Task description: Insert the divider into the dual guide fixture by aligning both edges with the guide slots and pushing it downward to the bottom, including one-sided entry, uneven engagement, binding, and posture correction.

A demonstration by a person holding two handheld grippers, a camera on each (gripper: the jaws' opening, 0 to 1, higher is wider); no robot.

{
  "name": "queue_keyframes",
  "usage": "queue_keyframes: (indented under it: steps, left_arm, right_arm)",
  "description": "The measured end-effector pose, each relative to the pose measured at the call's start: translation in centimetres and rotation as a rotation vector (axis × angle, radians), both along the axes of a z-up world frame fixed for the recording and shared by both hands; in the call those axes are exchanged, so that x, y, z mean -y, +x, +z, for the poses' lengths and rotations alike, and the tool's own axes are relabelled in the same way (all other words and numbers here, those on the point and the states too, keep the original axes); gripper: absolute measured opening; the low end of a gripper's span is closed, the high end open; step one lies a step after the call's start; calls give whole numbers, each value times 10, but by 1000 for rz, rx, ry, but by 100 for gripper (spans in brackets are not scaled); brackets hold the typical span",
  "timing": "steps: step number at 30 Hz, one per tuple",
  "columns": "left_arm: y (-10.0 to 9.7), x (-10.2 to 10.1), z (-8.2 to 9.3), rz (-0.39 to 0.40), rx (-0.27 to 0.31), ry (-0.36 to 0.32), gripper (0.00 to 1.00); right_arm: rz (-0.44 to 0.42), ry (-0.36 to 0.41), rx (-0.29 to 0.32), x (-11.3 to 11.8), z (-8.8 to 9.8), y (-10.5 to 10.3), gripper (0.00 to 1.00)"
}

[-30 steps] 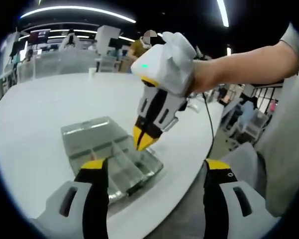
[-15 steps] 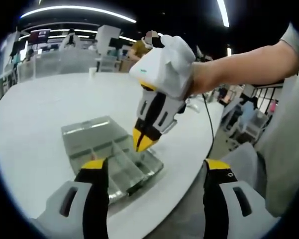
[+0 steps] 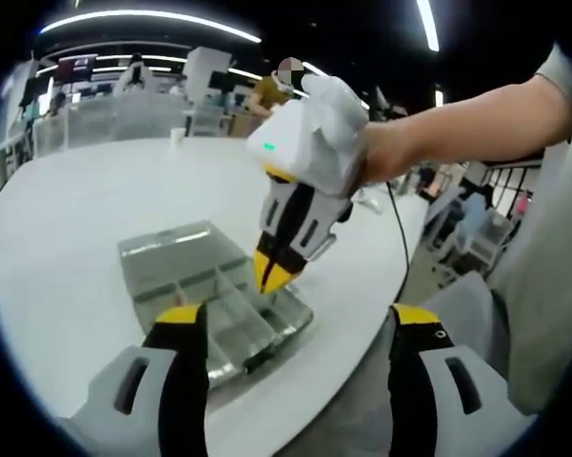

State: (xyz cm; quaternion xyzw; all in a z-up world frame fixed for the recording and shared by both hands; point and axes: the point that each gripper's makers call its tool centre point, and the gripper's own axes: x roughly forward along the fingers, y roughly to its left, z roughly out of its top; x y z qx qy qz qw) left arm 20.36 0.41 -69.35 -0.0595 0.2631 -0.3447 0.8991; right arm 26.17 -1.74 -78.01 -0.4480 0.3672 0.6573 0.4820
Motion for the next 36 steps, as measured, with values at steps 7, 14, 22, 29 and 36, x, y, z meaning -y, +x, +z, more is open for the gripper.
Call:
queue_keyframes:
  steps: [7,14,22,29,36]
  left_arm:
    - [0,0,0,1,-2,2,75]
    - [-1,-1,1,3,-3,2,75]
    - [0,0,2,2,-2,1,75]
    - [0,-2,-1,6,-1,0,75]
    - [-1,-1,1,8,-1,0,75]
  right_arm:
    - [0,-3,-3,0,-4,-1,0]
    - [0,-8,-6,1,-7,0,0]
    - [-1,-11,-9,0,-6,-2,0]
    - [-5,-13,-10,0,-5,-3,0]
    - [-22,-21,-18,0,-5,-4,0]
